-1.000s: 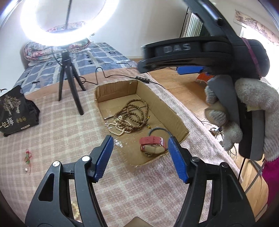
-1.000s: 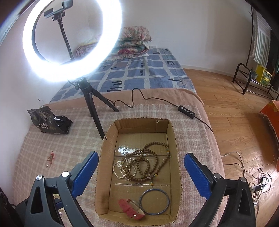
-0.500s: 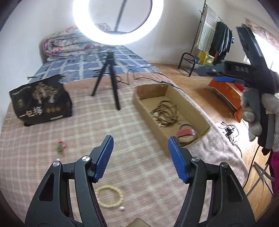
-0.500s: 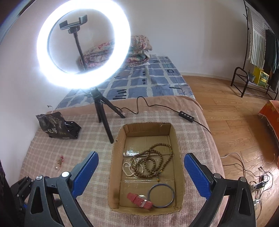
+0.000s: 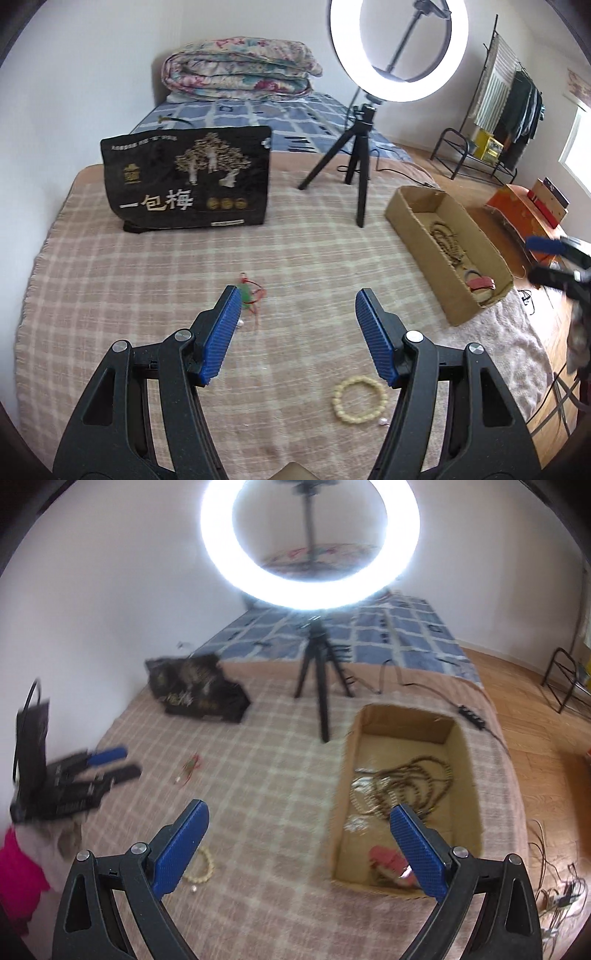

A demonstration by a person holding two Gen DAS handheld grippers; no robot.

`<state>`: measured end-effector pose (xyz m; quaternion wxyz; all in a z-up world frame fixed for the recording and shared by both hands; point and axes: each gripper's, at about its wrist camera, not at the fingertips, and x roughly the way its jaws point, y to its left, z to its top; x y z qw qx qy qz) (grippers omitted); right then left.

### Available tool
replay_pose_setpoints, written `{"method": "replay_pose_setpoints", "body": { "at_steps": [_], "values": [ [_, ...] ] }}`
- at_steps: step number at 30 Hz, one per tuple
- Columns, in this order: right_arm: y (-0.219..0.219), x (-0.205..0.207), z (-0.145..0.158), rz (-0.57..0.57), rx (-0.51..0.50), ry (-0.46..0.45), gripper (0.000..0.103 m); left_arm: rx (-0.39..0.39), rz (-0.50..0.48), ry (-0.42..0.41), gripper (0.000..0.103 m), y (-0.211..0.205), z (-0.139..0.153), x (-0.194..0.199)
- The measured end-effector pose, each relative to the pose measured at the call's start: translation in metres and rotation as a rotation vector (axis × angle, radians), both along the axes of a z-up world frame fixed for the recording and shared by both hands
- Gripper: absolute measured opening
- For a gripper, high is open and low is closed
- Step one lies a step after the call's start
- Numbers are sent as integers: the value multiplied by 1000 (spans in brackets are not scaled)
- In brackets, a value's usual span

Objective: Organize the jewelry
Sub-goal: 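Close the left tool on the green jade pendant while the right tool grips the cream bead bracelet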

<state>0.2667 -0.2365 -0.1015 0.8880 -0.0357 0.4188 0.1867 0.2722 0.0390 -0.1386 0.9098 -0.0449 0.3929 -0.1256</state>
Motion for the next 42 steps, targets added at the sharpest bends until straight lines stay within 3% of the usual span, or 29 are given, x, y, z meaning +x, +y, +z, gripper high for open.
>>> {"method": "replay_pose_setpoints", "body": {
  "at_steps": [5, 8, 12, 19, 22, 27, 31, 34, 42],
  "values": [
    [34, -15, -26, 90, -14, 39, 100, -11, 26, 23, 66, 19, -12, 11],
    [50, -21, -44, 129, -27, 63, 99, -13, 32, 46, 59, 25, -21, 21],
    [67, -25, -68, 171, -72, 100, 92, -22, 40, 78, 58, 28, -36, 34],
    [78, -17, -103, 192, -88, 177, 81, 26, 22, 141, 48, 17, -70, 55],
    [84, -14, -111, 207, -93, 190, 74, 62, 13, 166, 40, 11, -85, 64],
    [96, -13, -122, 240, -103, 202, 68, 85, 25, 196, 40, 7, -101, 78],
    [101, -8, -130, 252, -105, 219, 65, 94, 30, 206, 40, 6, -108, 85],
    [104, -4, -137, 255, -90, 240, 60, 103, 38, 217, 30, 7, -113, 90],
    [117, 0, -149, 292, -104, 267, 44, 111, 40, 211, 23, 4, -119, 98]
  ]
}}
